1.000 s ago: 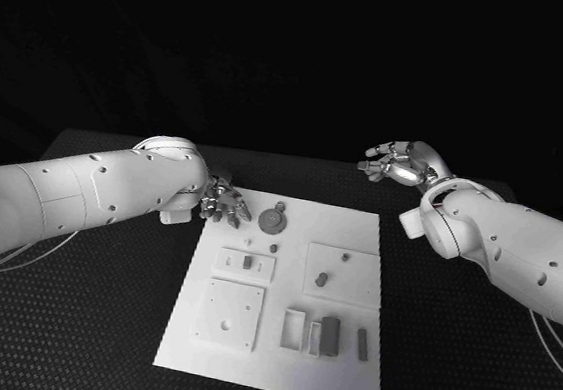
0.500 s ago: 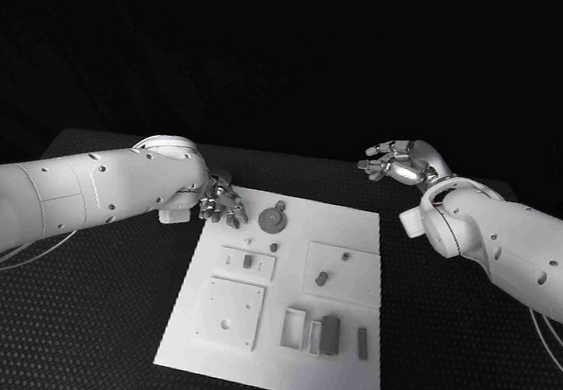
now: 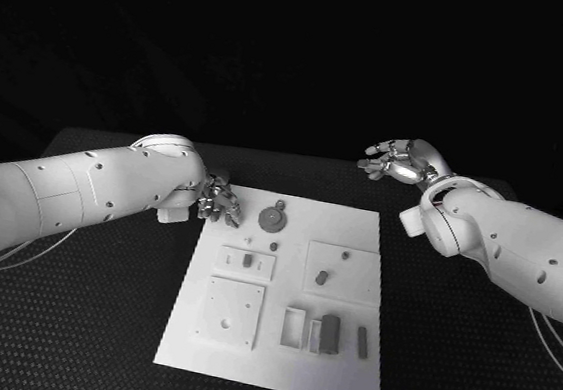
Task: Assemble the parts on the task board
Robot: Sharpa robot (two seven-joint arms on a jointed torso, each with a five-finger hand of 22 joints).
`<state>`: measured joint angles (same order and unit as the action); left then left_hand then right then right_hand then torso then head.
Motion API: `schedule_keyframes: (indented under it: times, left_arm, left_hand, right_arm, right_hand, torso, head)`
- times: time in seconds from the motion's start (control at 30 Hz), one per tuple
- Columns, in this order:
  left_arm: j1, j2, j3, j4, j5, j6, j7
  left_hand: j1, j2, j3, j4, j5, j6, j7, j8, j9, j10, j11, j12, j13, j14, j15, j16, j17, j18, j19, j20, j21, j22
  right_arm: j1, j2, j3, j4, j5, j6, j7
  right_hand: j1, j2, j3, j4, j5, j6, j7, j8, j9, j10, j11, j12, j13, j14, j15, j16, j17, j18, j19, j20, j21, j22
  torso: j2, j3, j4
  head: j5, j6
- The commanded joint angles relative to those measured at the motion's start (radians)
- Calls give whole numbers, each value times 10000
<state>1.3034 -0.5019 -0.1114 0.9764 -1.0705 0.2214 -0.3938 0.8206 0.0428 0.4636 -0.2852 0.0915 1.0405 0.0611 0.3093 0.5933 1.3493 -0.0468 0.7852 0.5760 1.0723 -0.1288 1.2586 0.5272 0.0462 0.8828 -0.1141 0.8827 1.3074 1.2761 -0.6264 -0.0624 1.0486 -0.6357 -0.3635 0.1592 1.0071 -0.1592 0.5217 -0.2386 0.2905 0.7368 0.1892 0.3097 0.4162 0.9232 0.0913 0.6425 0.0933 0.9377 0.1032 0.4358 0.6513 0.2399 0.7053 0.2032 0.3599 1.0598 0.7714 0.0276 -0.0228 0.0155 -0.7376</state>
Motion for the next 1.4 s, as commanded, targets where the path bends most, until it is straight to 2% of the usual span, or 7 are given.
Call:
schedule_keyframes:
  times: [0.03, 0.3, 0.6, 0.8, 1.07, 1.2, 1.4]
  left_arm:
    - [0, -2, 7, 1, 648, 65, -20]
    - [0, -39, 10, -4, 1199, 30, -41]
    - [4, -376, 20, 323, 1985, -308, -122]
    - [45, -885, 29, 1073, 2221, -482, -184]
    - [83, -1621, 17, 2271, 2208, -1028, -214]
    - [81, -1957, -6, 2929, 1874, -1275, -258]
    - [76, -2119, -39, 3399, 1643, -1389, -423]
  left_hand:
    - [220, 61, -65, -48, -116, 73, 17, 55, 59, 42, -19, 75, 20, 54, -2, 80, 21, -182, 71, -1058, 58, 215]
    - [1022, 537, -347, -68, -374, 409, -145, 507, 550, 127, -171, 232, 113, 132, -56, 228, 96, -181, 87, -1099, 196, 226]
    - [1289, 707, -752, -63, -404, 483, -262, 836, 1129, 188, -278, 356, 183, 222, -116, 333, 143, -168, 142, -1145, 314, 214]
    - [1426, 730, -834, -72, -399, 509, -313, 931, 1338, 247, -332, 430, 220, 291, -158, 392, 166, -150, 189, -1176, 373, 216]
    - [1640, 719, -836, -75, -302, 521, -343, 965, 1504, 256, -360, 450, 224, 319, -173, 401, 166, -147, 189, -1191, 393, 209]
    - [1734, 670, -847, -70, 31, 564, -370, 971, 1640, 300, -387, 453, 212, 379, -191, 406, 158, -152, 230, -1202, 417, 201]
    - [1737, 655, -857, -70, 245, 622, -399, 972, 1737, 367, -417, 459, 201, 454, -213, 413, 152, -147, 286, -1219, 439, 195]
  right_arm:
    - [-5, 10, 5, -3, -12, 124, 110]
    - [-7, 3, 5, -8, -11, 117, 116]
    - [-8, -44, 5, -8, -5, 112, 121]
    - [-7, -106, 5, -1, 11, 102, 118]
    - [-6, -171, 5, 43, 15, 89, 114]
    - [-6, -208, 5, 64, 15, 83, 111]
    - [-6, -221, 5, 82, 15, 80, 115]
  right_hand:
    - [-47, 17, -19, 14, 58, 108, 238, 42, -10, -1245, 802, 68, -13, -17, 79, -51, 16, -116, 54, -18, -69, 11]
    - [-42, 21, -14, 13, 75, 109, 239, 45, -12, -1245, 802, 72, -19, -15, 79, -53, 19, -116, 58, -17, -75, 18]
    - [-53, 17, -17, 19, 93, 109, 240, 47, -16, -1245, 804, 75, -25, -14, 80, -56, 22, -119, 61, -14, -83, 25]
    - [-54, 15, -18, 19, 97, 109, 239, 47, -16, -1245, 803, 76, -27, -14, 80, -57, 23, -119, 61, -14, -85, 27]
    - [-56, 10, -20, 18, 105, 110, 239, 49, -18, -1245, 803, 78, -31, -14, 80, -59, 25, -119, 63, -14, -90, 32]
    - [-54, 7, -20, 16, 109, 111, 238, 50, -19, -1245, 803, 79, -33, -14, 80, -60, 26, -118, 64, -15, -93, 35]
    - [-51, 1, -20, 12, 113, 110, 238, 52, -21, -1246, 803, 81, -36, -13, 79, -61, 28, -118, 64, -15, -97, 39]
  torso:
    - [0, 2, -1]
    - [-2, 1, 3]
    - [-5, 10, 11]
    - [-17, 31, 29]
    - [-8, 24, 14]
    - [-5, 8, 22]
    - [-4, -5, 27]
  head:
    - [-3, -7]
    - [-3, -10]
    - [-2, -3]
    - [-5, 1]
    - [40, 13]
    - [25, -20]
    - [43, -63]
